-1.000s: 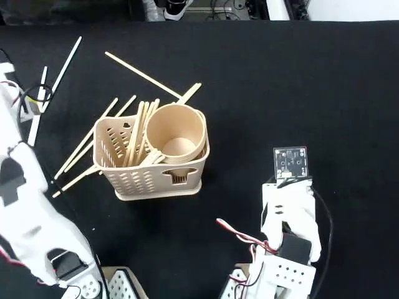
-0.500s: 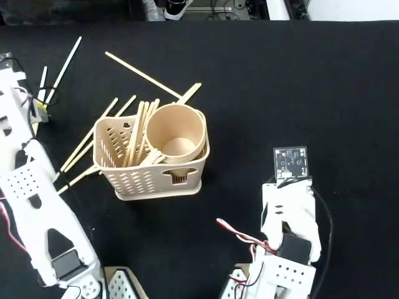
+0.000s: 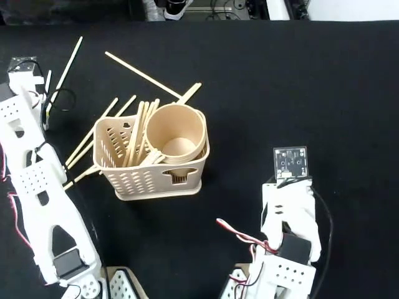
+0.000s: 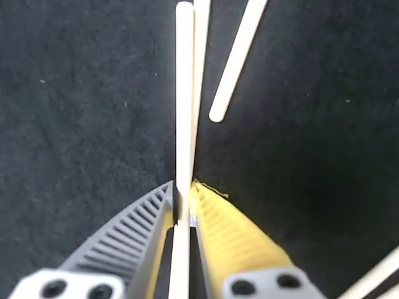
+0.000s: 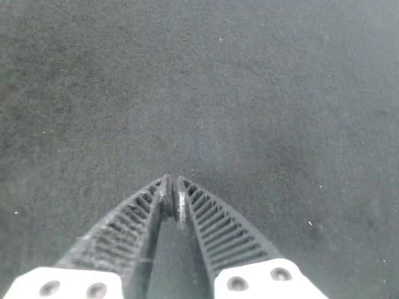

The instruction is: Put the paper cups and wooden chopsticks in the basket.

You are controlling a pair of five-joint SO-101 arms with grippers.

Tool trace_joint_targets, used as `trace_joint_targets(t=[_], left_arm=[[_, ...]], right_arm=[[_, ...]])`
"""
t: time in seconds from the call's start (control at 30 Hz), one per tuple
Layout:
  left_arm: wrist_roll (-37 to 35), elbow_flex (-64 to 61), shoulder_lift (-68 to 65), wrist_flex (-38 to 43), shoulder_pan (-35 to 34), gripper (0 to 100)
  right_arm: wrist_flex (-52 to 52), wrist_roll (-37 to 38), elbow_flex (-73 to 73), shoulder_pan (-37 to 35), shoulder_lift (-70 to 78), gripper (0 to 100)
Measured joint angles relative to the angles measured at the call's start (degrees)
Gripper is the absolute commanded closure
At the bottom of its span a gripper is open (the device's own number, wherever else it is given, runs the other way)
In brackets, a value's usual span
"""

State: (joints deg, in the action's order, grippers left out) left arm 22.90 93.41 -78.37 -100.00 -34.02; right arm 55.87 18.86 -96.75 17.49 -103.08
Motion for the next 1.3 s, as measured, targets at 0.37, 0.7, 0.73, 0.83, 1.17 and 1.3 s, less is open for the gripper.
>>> trace_joint_targets(t=[0.37,0.7,0.73,0.83,1.17,1.3], left_arm=[[-10.11,-13.89,18.29,-0.62,-2.20,97],[-10.20,-56.09,64.70,0.88,0.53,97],[-10.20,-60.22,70.33,2.37,1.41,97],[-10.90,-71.65,86.77,8.88,3.52,97],[-27.43,-109.89,139.43,39.47,13.71,97],[-29.54,-124.31,154.37,54.59,22.77,97]], right_arm=[[0.00,0.00,0.00,0.00,0.00,98.5],[0.00,0.00,0.00,0.00,0.00,98.5],[0.00,0.00,0.00,0.00,0.00,98.5],[0.00,0.00,0.00,0.00,0.00,98.5],[0.00,0.00,0.00,0.00,0.00,98.5],[0.00,0.00,0.00,0.00,0.00,98.5]])
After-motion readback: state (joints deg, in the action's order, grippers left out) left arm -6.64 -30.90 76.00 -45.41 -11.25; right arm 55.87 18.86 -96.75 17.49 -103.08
